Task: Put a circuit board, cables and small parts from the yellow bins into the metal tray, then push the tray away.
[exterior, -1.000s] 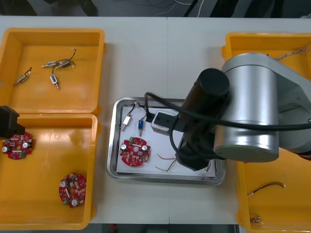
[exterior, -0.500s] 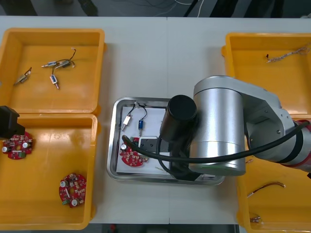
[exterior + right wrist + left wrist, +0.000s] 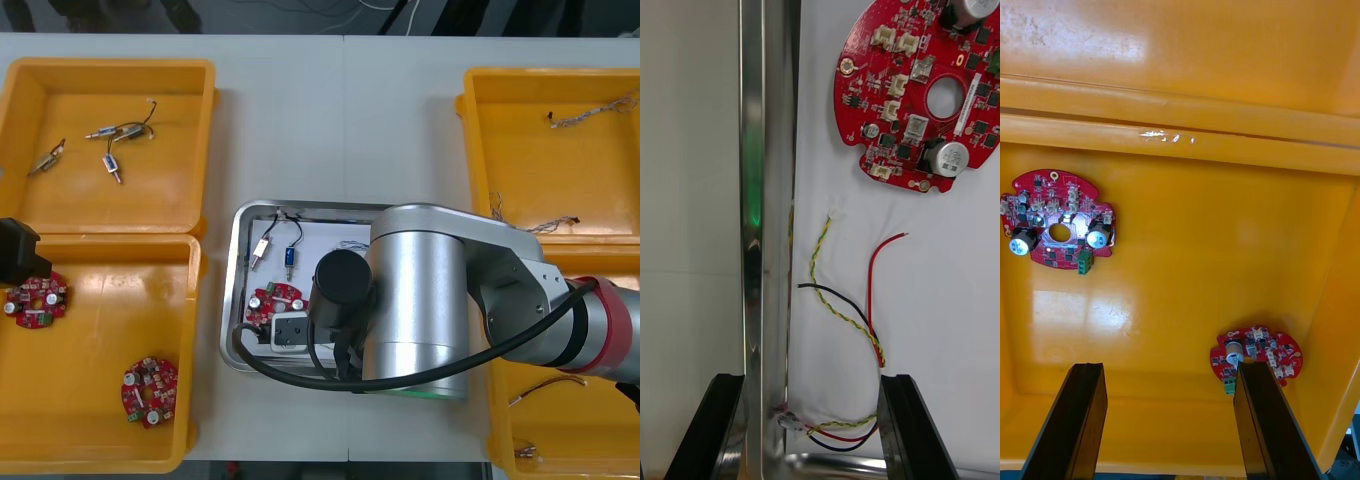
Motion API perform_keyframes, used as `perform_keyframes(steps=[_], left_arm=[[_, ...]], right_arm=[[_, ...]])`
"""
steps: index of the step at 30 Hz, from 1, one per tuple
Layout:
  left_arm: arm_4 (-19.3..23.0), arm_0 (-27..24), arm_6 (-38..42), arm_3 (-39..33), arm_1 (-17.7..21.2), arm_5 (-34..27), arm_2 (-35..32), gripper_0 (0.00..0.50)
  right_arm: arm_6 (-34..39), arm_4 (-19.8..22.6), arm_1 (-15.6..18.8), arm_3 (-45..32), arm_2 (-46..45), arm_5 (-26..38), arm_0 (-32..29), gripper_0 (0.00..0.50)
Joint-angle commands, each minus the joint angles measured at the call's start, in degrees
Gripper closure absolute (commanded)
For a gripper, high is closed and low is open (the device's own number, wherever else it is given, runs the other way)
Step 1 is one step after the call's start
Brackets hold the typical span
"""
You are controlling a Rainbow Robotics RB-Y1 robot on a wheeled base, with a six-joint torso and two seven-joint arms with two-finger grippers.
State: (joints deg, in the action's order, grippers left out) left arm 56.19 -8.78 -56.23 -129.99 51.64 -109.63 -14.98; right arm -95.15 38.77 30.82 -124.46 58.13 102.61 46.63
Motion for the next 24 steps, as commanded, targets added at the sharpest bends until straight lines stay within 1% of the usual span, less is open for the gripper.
perform_keyframes(steps=[1,9,15,20,24], left_arm=[[-0.4,0.9,-4.7,-1.7,2.0,-0.4,-1.5,0.0],[-0.4,0.9,-4.7,-1.7,2.0,-0.4,-1.5,0.0],[-0.4,0.9,-4.7,-1.7,2.0,-0.4,-1.5,0.0],[-0.4,0.9,-4.7,-1.7,2.0,-0.4,-1.5,0.0],[-0.4,0.9,-4.7,-1.7,2.0,-0.4,-1.5,0.0]], right_arm=[[-1.1,-3.1,-1.7,-0.3,2.9,-0.6,-2.3,0.0],[-1.4,-5.0,-3.5,1.2,3.7,-0.6,-5.0,0.0],[-1.0,-7.6,-3.7,2.8,5.9,-2.4,-5.5,0.0],[-0.9,-8.3,-3.7,3.7,6.5,-3.6,-5.9,0.0],[-1.2,-10.0,-3.8,4.8,7.2,-4.9,-6.8,0.0]])
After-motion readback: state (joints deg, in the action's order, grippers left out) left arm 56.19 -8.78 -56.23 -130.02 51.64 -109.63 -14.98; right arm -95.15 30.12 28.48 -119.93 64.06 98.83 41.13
